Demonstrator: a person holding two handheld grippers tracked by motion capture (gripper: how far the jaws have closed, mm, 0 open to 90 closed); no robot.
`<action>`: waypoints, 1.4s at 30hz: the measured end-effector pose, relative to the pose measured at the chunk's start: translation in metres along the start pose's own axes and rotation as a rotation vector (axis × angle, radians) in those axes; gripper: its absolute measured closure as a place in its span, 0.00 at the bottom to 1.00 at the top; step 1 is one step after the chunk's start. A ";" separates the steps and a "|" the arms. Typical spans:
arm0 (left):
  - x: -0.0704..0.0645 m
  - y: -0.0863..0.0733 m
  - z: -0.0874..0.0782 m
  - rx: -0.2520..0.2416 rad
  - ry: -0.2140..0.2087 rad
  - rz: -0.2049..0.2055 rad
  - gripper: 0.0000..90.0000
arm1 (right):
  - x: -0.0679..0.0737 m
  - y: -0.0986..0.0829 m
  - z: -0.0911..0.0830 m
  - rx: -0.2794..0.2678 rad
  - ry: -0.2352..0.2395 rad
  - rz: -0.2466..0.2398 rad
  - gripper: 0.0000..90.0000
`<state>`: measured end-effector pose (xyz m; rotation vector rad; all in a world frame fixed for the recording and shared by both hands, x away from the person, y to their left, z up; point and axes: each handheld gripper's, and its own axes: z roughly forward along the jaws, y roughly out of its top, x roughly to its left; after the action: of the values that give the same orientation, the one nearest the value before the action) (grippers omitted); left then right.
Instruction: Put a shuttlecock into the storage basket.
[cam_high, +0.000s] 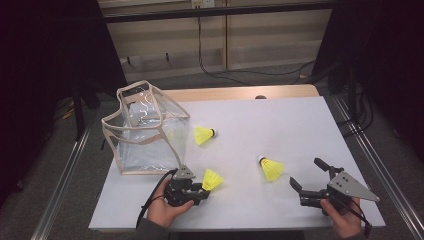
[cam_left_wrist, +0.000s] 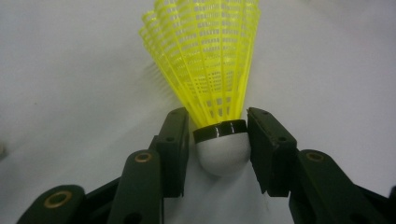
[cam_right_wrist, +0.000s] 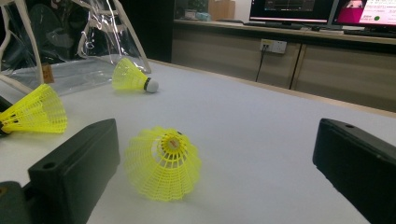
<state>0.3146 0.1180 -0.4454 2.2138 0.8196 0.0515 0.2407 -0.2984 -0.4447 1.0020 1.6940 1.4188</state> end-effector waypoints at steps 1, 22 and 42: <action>0.000 0.000 0.000 0.001 0.001 0.000 0.66 | 0.000 0.000 0.000 0.000 0.000 0.000 0.01; -0.001 0.001 -0.001 0.010 0.018 -0.022 0.72 | 0.000 0.000 0.000 -0.001 0.000 0.002 0.01; 0.003 0.011 -0.015 -0.016 -0.041 -0.051 0.72 | 0.000 0.000 -0.001 -0.002 0.001 0.005 0.01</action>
<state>0.3187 0.1243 -0.4281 2.1708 0.8499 -0.0127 0.2401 -0.2989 -0.4442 1.0050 1.6913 1.4249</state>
